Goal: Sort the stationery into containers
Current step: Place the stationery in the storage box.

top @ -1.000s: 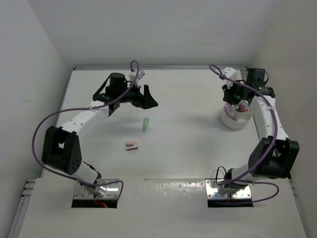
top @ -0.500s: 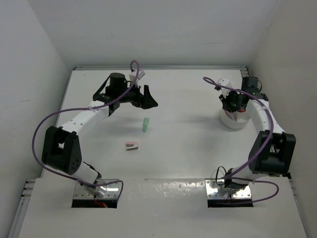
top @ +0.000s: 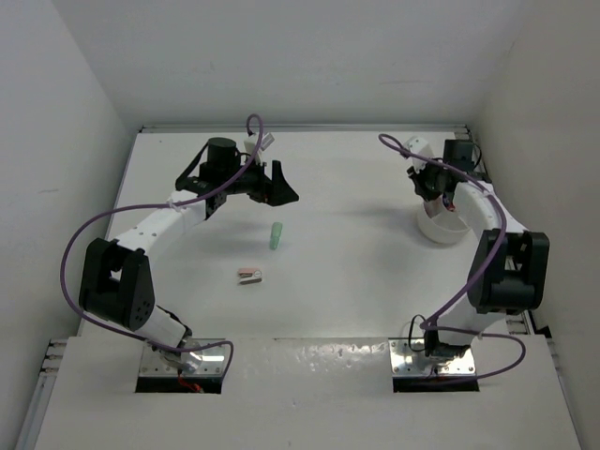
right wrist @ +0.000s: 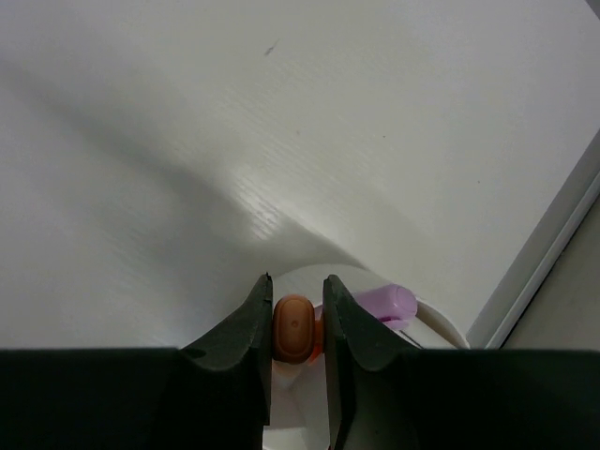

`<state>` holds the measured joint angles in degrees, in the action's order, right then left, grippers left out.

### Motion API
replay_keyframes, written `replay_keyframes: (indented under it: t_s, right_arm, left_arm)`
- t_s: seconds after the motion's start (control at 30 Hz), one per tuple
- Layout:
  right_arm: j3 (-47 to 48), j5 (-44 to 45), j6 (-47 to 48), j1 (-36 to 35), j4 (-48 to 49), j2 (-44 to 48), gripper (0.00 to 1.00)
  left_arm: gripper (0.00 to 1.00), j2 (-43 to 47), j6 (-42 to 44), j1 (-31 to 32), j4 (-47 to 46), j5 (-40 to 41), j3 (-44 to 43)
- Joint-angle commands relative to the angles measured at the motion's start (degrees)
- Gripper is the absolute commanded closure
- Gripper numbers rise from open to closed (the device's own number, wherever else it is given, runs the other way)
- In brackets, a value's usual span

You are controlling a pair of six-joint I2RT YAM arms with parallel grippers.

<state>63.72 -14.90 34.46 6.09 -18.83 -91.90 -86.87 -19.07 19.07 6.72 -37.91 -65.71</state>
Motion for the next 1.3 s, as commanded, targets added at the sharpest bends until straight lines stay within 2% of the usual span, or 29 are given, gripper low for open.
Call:
replay_keyframes:
  t_s: [0.0,0.23,0.27,0.33,0.37,0.4,0.5,0.6,0.7,1.03,1.27]
  right_arm:
    - [4.5,4.5,-5.4,-0.6,5.2,-2.7,1.0]
    - [9.8,9.7,-9.8,-1.2,1.5,-6.8,1.0]
    - [10.4,11.1,-10.8,-1.2,0.8,-7.3,0.98]
    - [11.9,12.0,-12.0,-1.2,-0.5,-7.9,0.87]
    - [12.1,12.3,-12.9,-1.2,-1.3,-8.1,0.74]
    - [12.2,13.0,-13.5,-1.1,-1.3,-7.9,0.68]
    - [12.7,14.1,-16.3,-1.0,-1.7,-7.2,0.61]
    - [14.1,14.4,-19.2,-0.8,-3.4,-5.8,0.59]
    - [15.0,14.2,-21.7,-0.7,-4.8,-3.2,0.47]
    - [17.9,12.0,-26.7,0.2,-7.6,5.5,0.51]
    - [17.4,-2.5,-36.1,0.3,-12.2,11.2,0.49]
  left_arm:
    - [0.14,0.5,1.0,-0.7,-2.3,-0.4,-0.5]
    - [0.14,0.6,1.3,-1.2,-1.7,-0.3,-0.4]
    - [0.14,0.6,1.2,-1.4,-1.7,-0.3,-0.2]
    - [0.14,0.6,1.4,-1.5,-1.7,-0.2,-0.2]
    - [0.14,0.6,1.4,-1.7,-1.7,-0.3,-0.2]
    - [0.14,0.6,1.4,-1.7,-1.7,-0.3,-0.2]
    - [0.14,0.6,1.3,-1.8,-1.7,0.0,-0.2]
    - [0.14,0.8,1.8,-1.8,-1.1,1.1,0.0]
    - [0.14,0.7,4.6,-1.6,1.9,4.4,-0.3]
    - [0.19,-3.7,12.8,1.7,13.6,20.2,-2.1]
    - [0.22,-9.9,13.7,6.8,16.7,28.0,-4.1]
